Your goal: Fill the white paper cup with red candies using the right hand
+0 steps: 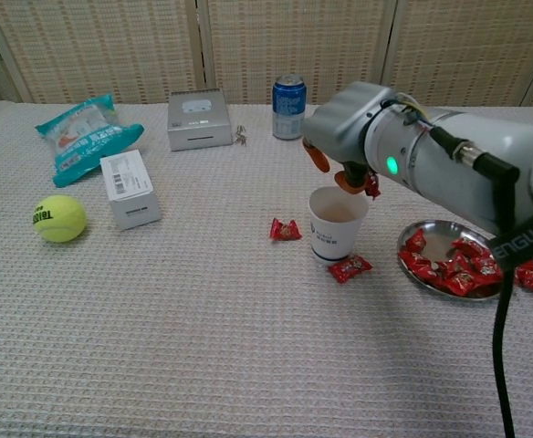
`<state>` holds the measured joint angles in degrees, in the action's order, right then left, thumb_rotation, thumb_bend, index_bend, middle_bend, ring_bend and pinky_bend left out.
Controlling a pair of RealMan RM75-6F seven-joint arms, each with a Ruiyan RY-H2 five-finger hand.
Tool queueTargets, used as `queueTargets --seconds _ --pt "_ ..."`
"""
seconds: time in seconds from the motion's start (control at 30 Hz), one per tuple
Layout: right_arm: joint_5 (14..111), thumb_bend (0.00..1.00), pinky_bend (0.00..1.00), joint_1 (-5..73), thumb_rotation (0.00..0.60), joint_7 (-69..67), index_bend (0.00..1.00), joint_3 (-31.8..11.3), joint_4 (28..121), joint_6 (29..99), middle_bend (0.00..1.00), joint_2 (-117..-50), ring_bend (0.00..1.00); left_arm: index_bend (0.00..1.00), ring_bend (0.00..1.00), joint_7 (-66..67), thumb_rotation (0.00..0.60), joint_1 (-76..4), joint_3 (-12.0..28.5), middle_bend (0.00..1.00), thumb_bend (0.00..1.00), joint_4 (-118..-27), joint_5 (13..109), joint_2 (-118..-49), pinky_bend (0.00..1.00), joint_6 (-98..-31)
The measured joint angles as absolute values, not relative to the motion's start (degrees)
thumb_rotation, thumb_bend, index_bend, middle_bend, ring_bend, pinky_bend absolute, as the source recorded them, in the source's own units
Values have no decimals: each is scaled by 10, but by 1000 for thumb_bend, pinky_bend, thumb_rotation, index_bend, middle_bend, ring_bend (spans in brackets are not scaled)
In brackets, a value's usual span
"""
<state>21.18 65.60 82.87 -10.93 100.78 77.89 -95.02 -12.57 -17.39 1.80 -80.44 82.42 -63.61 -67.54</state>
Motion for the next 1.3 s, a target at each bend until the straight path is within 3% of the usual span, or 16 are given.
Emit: queueTargets --seconds 0.73,0.97,1.3 --pt "227 410 1000 682 600 838 246 -104 943 785 647 -1005 683 0 145 -137 600 -174 17 157 530 -803 827 -633 284 -675" --pt "232 382 1000 682 600 846 170 -98 947 794 579 -1006 651 0 146 -138 600 -175 17 158 529 -803 826 -633 285 -672" --pt "253 359 1000 674 600 856 142 -87 980 828 542 -1006 635 0 146 -136 600 -177 18 160 531 -803 822 -634 285 -667"
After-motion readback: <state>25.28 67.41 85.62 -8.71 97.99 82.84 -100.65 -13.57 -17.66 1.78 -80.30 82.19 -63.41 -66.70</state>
